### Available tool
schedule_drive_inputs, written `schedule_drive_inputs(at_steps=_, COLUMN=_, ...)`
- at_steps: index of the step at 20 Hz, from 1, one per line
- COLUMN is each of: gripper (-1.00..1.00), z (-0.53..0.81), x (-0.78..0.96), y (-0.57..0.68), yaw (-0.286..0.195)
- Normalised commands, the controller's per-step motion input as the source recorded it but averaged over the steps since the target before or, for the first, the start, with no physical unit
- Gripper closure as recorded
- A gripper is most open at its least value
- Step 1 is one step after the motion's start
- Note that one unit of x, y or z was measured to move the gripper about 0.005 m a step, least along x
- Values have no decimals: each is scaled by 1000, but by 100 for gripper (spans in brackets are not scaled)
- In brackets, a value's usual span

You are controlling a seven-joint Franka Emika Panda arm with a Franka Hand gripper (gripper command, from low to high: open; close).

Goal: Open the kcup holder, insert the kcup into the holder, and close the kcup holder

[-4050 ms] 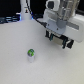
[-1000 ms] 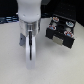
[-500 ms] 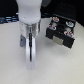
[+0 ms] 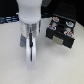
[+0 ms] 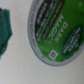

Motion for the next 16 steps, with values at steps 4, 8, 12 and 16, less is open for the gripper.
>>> schedule_drive_inputs(at_steps=4, gripper=100, z=-11, x=12, y=-15, yaw=-28)
schedule_drive_inputs(at_steps=8, gripper=100, z=325, x=53, y=75, yaw=-63)
schedule_drive_inputs(at_steps=12, gripper=100, z=790, x=27, y=298, yaw=-70)
schedule_drive_inputs(at_steps=16, gripper=100, z=891, x=13, y=423, yaw=-63)
